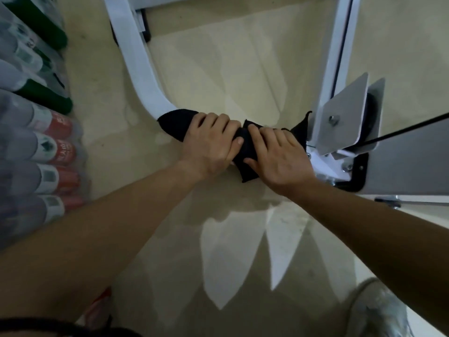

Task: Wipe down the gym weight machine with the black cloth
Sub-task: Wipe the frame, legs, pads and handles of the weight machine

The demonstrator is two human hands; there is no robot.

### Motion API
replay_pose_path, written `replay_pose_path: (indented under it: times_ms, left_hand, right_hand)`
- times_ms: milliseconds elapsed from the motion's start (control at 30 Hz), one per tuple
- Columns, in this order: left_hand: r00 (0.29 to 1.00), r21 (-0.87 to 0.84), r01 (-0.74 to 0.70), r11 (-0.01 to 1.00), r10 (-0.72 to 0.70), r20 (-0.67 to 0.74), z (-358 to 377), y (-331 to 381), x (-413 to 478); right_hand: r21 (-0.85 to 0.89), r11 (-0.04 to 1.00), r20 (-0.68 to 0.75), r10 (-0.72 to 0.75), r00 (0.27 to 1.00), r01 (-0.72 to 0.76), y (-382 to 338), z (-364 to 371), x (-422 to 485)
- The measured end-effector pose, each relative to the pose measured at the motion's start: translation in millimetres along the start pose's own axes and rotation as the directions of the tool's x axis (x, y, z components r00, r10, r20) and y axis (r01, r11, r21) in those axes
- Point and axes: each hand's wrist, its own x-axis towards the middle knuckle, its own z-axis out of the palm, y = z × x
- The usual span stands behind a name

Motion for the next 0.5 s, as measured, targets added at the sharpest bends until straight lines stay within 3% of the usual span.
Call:
replay_pose_path:
  times_ms: [167,367,500]
  left_hand:
    - [0.995,-0.095,-0.096,0.991,0.095,-0.015,-5.8,-41.1,-0.3]
    - [0.999,-0.031,-0.038,0.999,0.037,-0.033,-7.8,-116.3,-7.0]
    - [0.996,-0.051,0.08,0.996,-0.082,-0.036,-7.3,-102.0,-8.5]
  right_hand:
    - [0.017,1.0,0.03,0.001,1.0,-0.002,-21.9,-7.1,31.7]
    - [0.087,0.996,0.025,-0.037,0.999,0.035,-75.5,-10.5,96.7]
    - [0.136,0.991,-0.013,-0.005,1.0,0.006,-74.2,-7.6,87.5]
